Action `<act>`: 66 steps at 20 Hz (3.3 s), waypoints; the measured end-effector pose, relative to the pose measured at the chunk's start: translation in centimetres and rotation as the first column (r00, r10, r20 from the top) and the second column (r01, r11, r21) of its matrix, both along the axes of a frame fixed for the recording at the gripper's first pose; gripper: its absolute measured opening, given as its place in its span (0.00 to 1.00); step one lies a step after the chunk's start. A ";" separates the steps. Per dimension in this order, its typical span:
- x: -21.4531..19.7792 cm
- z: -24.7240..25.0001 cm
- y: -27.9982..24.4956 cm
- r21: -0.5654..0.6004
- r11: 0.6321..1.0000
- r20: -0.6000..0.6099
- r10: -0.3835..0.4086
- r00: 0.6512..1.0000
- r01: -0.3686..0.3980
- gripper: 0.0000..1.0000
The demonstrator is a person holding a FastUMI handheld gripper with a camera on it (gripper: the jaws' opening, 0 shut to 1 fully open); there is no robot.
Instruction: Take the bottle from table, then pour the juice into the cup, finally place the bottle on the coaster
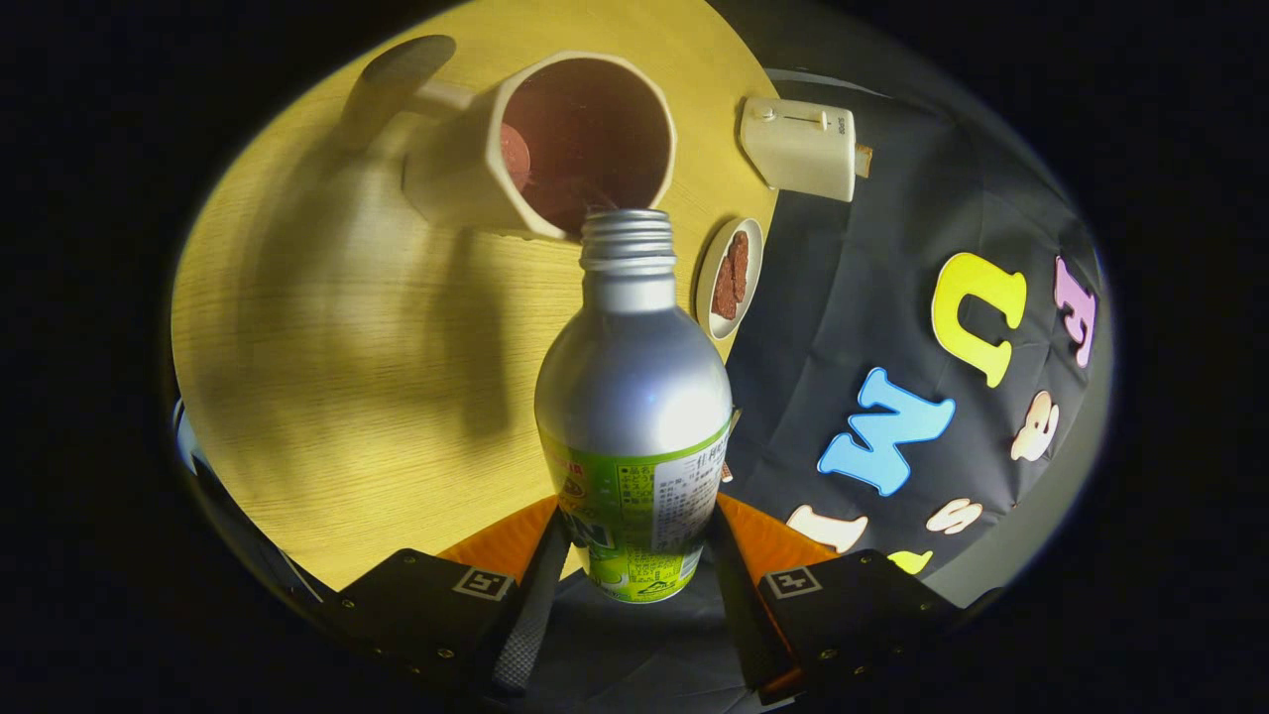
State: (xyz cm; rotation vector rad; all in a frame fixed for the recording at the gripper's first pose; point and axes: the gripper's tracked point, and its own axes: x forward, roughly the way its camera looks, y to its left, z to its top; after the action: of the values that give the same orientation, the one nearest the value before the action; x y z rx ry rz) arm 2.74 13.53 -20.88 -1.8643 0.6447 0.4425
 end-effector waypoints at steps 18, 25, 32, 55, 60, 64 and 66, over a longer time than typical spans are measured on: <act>-0.6 2.2 1.3 -0.101 0.992 -0.022 0.068 0.997 -0.070 0.77; -0.6 2.5 1.4 -0.122 0.990 -0.031 0.070 0.997 -0.073 0.77; -0.5 3.2 1.7 -0.168 0.981 -0.047 0.087 0.995 -0.094 0.77; -0.6 4.0 2.2 -0.254 0.958 -0.071 0.123 0.990 -0.137 0.77; -0.4 3.8 1.6 -0.251 0.957 -0.062 0.136 0.989 -0.147 0.77; -0.5 3.0 1.3 -0.188 0.974 -0.067 0.117 0.991 -0.128 0.77; -0.6 2.3 0.8 -0.134 0.986 -0.070 0.095 0.993 -0.104 0.77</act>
State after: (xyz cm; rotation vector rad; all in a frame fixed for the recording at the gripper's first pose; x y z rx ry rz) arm 2.17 14.37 -18.61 -2.0266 0.6401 0.5355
